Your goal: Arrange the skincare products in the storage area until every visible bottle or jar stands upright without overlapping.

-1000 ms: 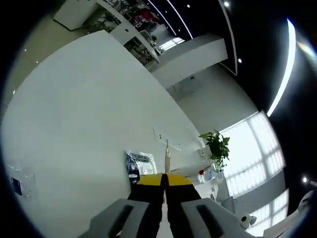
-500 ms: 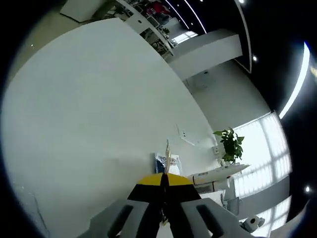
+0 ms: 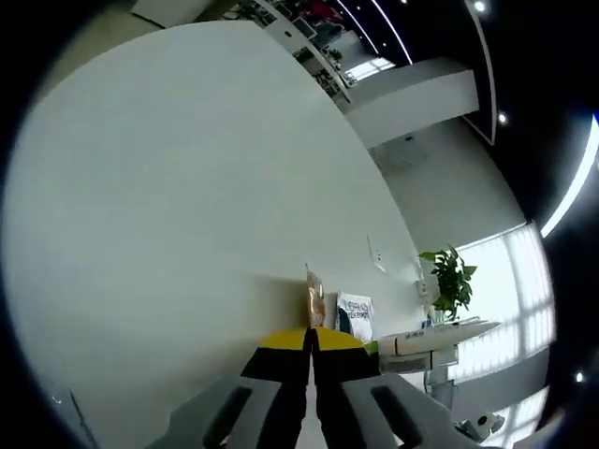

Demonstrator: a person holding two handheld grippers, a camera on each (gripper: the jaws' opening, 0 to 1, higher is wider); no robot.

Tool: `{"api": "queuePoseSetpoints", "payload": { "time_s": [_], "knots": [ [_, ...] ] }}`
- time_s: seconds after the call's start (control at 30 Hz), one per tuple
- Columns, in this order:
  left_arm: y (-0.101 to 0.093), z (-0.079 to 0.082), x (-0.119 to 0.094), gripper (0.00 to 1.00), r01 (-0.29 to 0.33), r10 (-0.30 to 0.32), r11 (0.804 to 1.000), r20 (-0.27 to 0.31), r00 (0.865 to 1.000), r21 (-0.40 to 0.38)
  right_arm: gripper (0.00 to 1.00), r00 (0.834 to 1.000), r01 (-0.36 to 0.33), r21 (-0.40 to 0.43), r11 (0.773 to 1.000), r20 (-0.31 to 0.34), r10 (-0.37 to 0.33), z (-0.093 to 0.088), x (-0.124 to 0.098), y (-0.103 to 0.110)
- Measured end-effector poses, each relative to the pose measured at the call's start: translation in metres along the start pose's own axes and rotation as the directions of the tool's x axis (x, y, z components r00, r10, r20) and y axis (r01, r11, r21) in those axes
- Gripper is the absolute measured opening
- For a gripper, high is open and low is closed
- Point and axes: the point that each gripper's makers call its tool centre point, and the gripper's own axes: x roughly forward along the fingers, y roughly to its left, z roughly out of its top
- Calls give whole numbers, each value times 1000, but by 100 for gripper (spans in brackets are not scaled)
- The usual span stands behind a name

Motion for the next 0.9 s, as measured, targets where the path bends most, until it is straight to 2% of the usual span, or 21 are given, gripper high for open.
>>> {"api": "queuePoseSetpoints", "payload": {
  "time_s": [0.07, 0.17, 0.33, 0.4, 0.5, 0.9],
  "knots": [
    [0, -1, 0, 0, 4, -4, 1000, -6, 1000, 3, 68, 1000, -3, -7, 1000, 2, 3, 0, 0, 3],
    [1, -8, 2, 0, -1, 2, 999, -51, 999, 34, 68, 1000, -4, -2, 1000, 4, 4, -1, 0, 6],
    [11, -7, 6, 1, -26, 28, 999, -59, 998, 31, 67, 1000, -1, 0, 1000, -3, 1, -8, -1, 9],
    [17, -6, 7, 1, -44, 48, 998, -67, 997, 55, 67, 1000, 1, 2, 1000, -6, -1, -10, -1, 10],
    [16, -4, 11, 2, -42, 46, 997, -61, 997, 58, 67, 1000, 4, 6, 1000, -12, -4, -12, -1, 11],
    [18, -1, 7, 7, -103, 107, 992, -56, 993, 69, 67, 1000, -21, -7, 1000, 4, 21, -8, -4, 20]
  ]
}}
